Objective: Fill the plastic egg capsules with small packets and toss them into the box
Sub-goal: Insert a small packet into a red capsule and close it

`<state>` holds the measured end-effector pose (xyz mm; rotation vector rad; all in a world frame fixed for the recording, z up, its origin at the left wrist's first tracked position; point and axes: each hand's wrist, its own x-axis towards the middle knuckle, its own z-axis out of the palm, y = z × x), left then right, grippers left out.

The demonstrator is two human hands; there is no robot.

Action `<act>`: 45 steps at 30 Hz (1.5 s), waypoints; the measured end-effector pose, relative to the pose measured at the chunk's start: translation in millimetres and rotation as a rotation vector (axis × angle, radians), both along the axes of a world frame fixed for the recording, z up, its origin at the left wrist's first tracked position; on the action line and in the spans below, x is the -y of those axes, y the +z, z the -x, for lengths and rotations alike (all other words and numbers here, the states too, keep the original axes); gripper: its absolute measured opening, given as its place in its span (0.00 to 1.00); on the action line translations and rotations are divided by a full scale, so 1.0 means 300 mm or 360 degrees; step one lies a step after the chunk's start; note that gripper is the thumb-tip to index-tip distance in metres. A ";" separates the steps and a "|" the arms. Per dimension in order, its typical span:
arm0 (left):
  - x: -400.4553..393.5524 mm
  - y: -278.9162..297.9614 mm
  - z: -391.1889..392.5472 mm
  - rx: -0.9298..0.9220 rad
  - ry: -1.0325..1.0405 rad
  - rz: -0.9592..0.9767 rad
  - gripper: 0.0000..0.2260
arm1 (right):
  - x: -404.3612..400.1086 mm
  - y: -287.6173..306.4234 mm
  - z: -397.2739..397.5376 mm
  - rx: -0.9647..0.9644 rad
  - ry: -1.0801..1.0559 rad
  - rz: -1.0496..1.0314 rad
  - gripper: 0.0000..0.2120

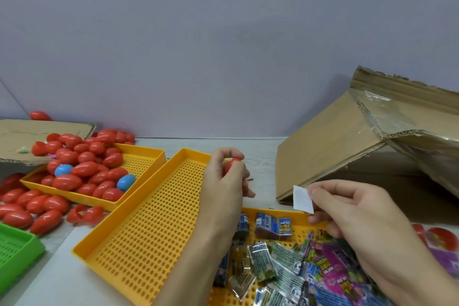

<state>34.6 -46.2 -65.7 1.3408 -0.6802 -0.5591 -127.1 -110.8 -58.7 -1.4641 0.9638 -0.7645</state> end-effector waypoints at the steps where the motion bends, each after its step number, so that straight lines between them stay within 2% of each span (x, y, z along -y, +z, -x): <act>1: -0.002 0.007 0.007 0.0048 -0.0096 -0.0047 0.08 | 0.000 -0.004 -0.003 0.0023 0.0000 -0.0019 0.07; 3: -0.009 0.025 0.027 0.0269 -0.0310 -0.0193 0.05 | 0.000 -0.009 -0.010 0.0077 0.0007 -0.0032 0.08; 5: -0.011 0.033 0.049 0.0445 -0.0459 -0.0306 0.10 | -0.003 -0.014 -0.017 0.0142 -0.0017 0.0034 0.09; 8: -0.012 0.040 0.059 0.0495 -0.0417 -0.0421 0.19 | -0.005 -0.022 -0.020 0.0169 -0.0128 0.0318 0.07; 12: -0.014 0.053 0.050 0.0146 -0.0489 -0.0580 0.25 | -0.005 -0.025 -0.025 0.0071 -0.0231 0.0738 0.08; 16: -0.011 0.050 0.048 -0.0180 -0.0538 -0.0331 0.09 | -0.021 -0.022 -0.037 0.0050 -0.0069 0.0895 0.11; 22: -0.006 0.031 0.040 -0.0094 -0.0416 -0.0255 0.05 | -0.018 -0.028 -0.037 0.0052 -0.0070 0.0853 0.09; 26: -0.002 0.013 0.030 0.0416 0.0149 -0.0412 0.06 | -0.015 -0.028 -0.030 0.0024 -0.0114 0.0833 0.09; 28: -0.002 0.005 0.023 0.0476 0.0294 -0.0463 0.11 | -0.011 -0.031 -0.026 -0.0002 -0.0132 0.0827 0.09; 30: -0.001 0.000 0.015 0.0412 0.0313 -0.0487 0.17 | -0.005 -0.034 -0.022 -0.0017 -0.0148 0.0824 0.10; 32: 0.000 -0.001 0.009 0.0329 0.0308 -0.0509 0.18 | -0.003 -0.035 -0.021 -0.0031 -0.0159 0.0817 0.10; 37: 0.001 0.006 -0.001 0.0242 0.0345 -0.0406 0.05 | 0.002 -0.032 -0.011 -0.0101 -0.0113 0.0807 0.09; 38: -0.004 0.008 -0.006 0.0240 0.0385 -0.0354 0.05 | 0.002 -0.031 -0.007 -0.0140 -0.0049 0.0790 0.09; 41: -0.009 0.016 -0.019 0.0091 0.0464 -0.0147 0.11 | -0.004 -0.027 -0.006 -0.0425 0.0265 0.0760 0.08; 44: -0.001 0.023 -0.016 -0.0202 0.0352 0.0095 0.04 | -0.014 -0.024 -0.010 -0.0775 0.0537 0.0864 0.06; 45: 0.003 0.021 -0.015 -0.0234 0.0300 0.0117 0.05 | -0.016 -0.020 -0.013 -0.0839 0.0616 0.0854 0.04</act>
